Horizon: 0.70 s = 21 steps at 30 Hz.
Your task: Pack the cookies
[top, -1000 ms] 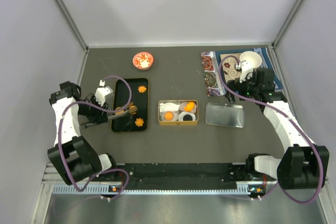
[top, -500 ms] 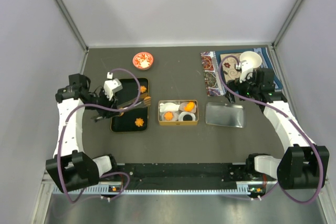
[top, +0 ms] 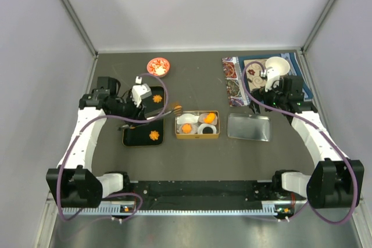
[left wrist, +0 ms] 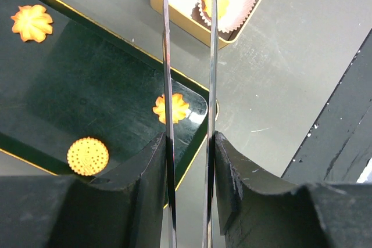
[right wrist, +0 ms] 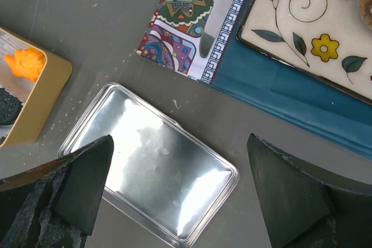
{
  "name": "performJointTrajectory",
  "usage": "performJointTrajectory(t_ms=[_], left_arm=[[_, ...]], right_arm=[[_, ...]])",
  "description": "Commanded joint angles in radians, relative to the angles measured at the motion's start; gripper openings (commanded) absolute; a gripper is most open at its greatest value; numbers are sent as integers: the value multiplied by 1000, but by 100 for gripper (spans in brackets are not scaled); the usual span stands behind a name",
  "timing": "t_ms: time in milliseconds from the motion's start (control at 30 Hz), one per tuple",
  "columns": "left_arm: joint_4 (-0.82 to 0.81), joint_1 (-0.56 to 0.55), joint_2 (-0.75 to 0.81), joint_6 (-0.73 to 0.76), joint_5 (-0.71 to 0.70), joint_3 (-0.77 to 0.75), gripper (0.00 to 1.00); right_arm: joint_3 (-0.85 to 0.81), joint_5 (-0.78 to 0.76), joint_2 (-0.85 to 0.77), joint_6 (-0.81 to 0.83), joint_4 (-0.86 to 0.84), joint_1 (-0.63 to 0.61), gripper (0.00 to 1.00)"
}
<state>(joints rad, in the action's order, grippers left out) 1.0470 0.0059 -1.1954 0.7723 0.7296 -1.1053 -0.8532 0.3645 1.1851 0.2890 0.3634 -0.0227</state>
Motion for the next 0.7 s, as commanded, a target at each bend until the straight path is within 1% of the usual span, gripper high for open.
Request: performJointTrajectory(t_ms=[0, 333, 667], left_arm=[[-102, -41, -27, -68, -9, 7, 0], [-212, -127, -96, -128, -64, 48, 0], [-277, -173, -132, -156, -113, 79, 0]], right_arm=[[-55, 13, 4, 19, -15, 10, 99], [-55, 8, 4, 21, -15, 10, 99], [-55, 7, 5, 22, -15, 10, 99]])
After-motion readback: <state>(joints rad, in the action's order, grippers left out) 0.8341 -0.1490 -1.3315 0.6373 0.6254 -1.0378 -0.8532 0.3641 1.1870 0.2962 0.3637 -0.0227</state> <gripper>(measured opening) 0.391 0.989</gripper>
